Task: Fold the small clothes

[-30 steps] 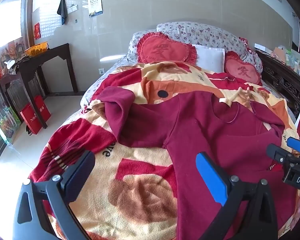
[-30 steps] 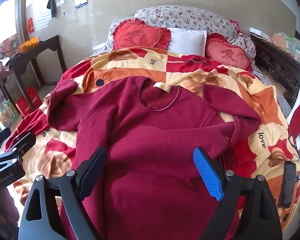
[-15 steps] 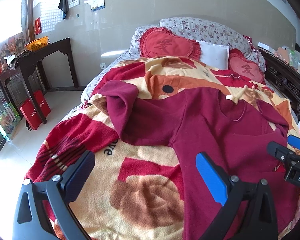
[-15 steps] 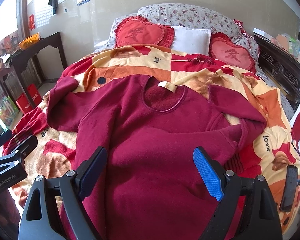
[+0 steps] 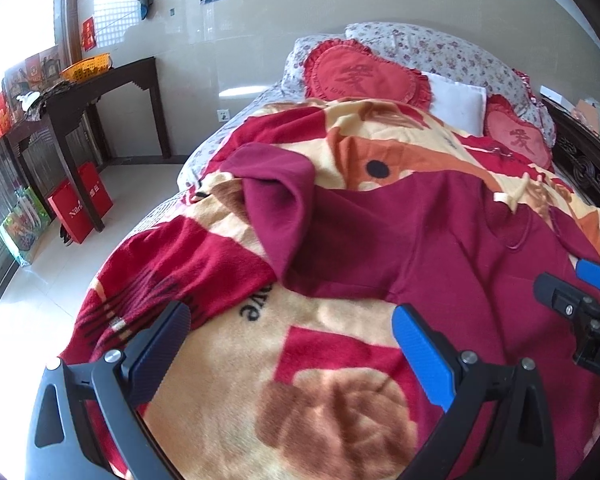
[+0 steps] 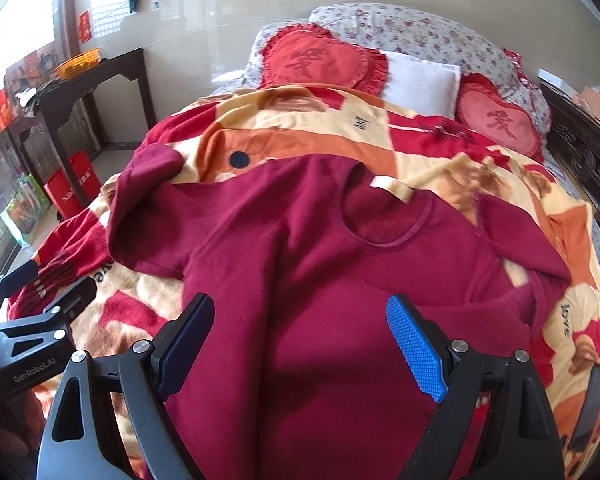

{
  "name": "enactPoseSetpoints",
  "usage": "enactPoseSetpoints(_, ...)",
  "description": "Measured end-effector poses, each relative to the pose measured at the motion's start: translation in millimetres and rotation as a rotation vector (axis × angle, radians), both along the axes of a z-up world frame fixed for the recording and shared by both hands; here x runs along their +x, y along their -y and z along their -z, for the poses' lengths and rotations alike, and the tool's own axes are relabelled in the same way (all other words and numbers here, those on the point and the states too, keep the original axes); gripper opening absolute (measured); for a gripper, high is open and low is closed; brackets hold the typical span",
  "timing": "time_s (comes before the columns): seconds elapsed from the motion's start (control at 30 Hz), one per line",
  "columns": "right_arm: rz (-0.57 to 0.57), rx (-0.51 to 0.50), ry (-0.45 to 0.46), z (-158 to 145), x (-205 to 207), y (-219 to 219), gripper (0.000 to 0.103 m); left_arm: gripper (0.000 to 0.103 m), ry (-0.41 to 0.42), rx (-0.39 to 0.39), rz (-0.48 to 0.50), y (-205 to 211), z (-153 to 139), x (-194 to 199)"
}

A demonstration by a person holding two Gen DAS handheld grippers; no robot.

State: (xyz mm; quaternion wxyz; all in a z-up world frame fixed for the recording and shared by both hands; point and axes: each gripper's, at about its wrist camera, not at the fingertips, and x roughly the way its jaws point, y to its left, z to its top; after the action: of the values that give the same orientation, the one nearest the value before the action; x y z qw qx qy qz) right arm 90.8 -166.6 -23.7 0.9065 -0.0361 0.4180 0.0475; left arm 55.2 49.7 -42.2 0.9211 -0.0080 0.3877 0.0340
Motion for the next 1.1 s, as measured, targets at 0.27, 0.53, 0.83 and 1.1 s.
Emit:
enactPoseSetpoints(0.27,-0.125,0.046,0.004,-4,43,-49,0.071,0.103,-0.021,-0.003,-0.079,-48,5,11)
enactPoseSetpoints(0.53,-0.301,0.11,-0.036,-9,121,-134,0.066,0.103,-0.045,0.001,-0.157,-92,12,15)
enactPoseSetpoints(0.83,-0.426,0.041,-0.242,50,199,-221,0.028,0.103,-0.066,-0.014,-0.173,-111,25,27)
enactPoseSetpoints(1.1,-0.379,0.17,-0.125,21,184,-177,0.0,0.103,-0.063,-0.022,-0.158,-102,24,32)
